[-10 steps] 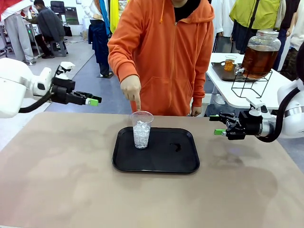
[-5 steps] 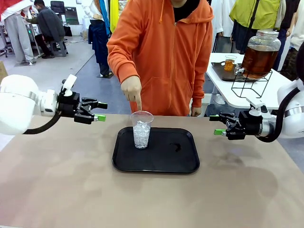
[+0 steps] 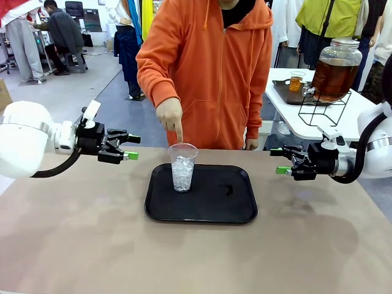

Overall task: Pour the drink into the iced cup.
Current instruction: Pick up the iced cup indicated by the human and present it to them.

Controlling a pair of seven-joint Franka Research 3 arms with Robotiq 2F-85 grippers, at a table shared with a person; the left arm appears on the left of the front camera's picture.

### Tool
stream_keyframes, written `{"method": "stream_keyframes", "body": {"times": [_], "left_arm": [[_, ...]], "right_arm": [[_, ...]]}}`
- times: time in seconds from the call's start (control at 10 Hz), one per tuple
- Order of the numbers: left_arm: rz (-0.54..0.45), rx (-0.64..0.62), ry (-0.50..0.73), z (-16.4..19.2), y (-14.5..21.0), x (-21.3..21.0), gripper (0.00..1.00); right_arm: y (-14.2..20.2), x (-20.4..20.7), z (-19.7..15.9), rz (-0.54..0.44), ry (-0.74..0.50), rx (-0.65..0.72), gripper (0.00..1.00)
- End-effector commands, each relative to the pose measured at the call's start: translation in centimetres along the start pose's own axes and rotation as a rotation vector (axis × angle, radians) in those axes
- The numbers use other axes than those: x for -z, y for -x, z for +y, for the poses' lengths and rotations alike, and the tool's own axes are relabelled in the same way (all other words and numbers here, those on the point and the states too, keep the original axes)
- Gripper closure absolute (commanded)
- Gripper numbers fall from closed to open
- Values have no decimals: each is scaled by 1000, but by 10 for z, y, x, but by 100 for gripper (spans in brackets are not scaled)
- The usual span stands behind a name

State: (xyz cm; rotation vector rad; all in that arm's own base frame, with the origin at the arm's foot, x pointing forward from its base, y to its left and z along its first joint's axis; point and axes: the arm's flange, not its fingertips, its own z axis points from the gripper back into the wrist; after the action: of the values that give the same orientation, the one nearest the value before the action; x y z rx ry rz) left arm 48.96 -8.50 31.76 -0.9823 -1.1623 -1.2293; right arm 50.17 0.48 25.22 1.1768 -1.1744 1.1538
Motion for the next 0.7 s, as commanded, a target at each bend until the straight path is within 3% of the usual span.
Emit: {"method": "stream_keyframes", "body": {"times": [0.0,0.6], "left_arm": [[1,1,-4,1,-1,-1,0],[-53,3,-25,6,49,41,0]], "right_arm": [[-2,0,0,-3,-1,-4,0],[-2,0,0,-3,-1,-4,0]]}}
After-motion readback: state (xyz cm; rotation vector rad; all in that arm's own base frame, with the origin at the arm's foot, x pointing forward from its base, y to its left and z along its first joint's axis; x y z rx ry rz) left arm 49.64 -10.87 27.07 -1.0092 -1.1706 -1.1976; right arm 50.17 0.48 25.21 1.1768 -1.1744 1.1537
